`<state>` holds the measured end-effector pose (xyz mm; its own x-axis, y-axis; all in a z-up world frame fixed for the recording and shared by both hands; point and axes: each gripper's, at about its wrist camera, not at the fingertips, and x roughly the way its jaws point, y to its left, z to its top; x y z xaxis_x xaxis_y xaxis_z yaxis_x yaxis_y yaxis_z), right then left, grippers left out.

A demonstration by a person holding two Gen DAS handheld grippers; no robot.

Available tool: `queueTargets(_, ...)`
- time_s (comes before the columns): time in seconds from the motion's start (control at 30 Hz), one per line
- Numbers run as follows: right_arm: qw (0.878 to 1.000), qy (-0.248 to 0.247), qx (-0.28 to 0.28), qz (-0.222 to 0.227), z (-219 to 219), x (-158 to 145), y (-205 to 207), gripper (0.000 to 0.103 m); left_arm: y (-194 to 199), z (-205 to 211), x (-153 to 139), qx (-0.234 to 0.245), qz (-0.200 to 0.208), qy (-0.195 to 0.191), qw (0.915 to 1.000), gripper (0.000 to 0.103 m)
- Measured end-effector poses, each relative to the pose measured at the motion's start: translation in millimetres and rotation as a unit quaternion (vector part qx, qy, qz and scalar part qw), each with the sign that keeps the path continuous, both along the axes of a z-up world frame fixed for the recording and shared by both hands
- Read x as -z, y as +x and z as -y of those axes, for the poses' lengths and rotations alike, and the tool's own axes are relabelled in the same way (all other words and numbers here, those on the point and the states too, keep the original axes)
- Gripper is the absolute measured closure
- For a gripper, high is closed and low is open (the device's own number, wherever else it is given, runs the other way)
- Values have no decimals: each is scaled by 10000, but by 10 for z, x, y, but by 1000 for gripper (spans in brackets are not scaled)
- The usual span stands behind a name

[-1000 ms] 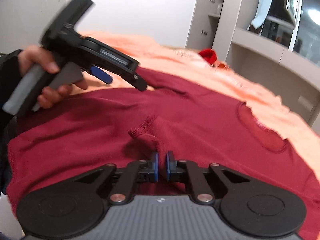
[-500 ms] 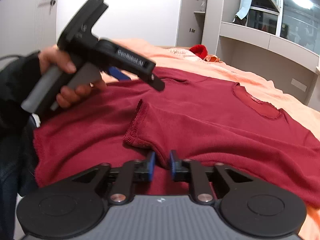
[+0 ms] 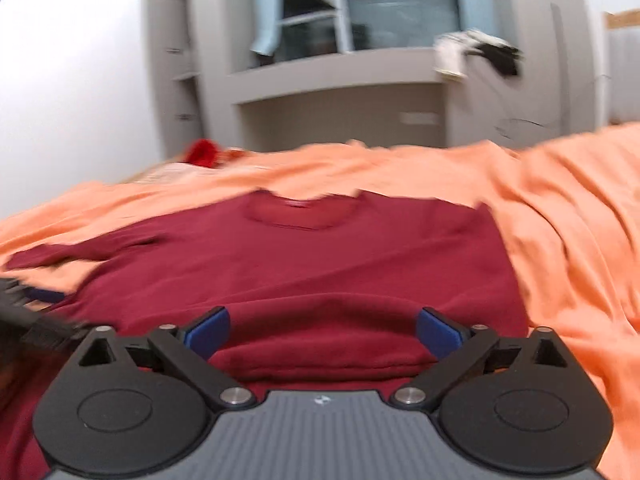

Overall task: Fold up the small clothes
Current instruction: 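Move the left gripper to the other sleeve cuff and close on it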

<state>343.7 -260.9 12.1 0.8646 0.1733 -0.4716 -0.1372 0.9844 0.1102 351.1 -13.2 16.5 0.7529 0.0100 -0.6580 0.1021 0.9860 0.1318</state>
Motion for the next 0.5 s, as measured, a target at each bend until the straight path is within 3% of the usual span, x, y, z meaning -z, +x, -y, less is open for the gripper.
queueTargets(0.13, 9962, -679, -157, -529, -141, 119, 114, 0, 16, -55, 4, 10, -51, -152, 9999, 0)
queueTargets(0.37, 9891, -1421, -138, -371, -287, 272, -74, 0, 30, -98, 4, 15, -67, -291, 9996, 0)
queueTargets(0.5, 9891, -1425, -213, -296, -302, 307, -104, 0, 40, -153, -45, -47, -29, -422, 9991, 0)
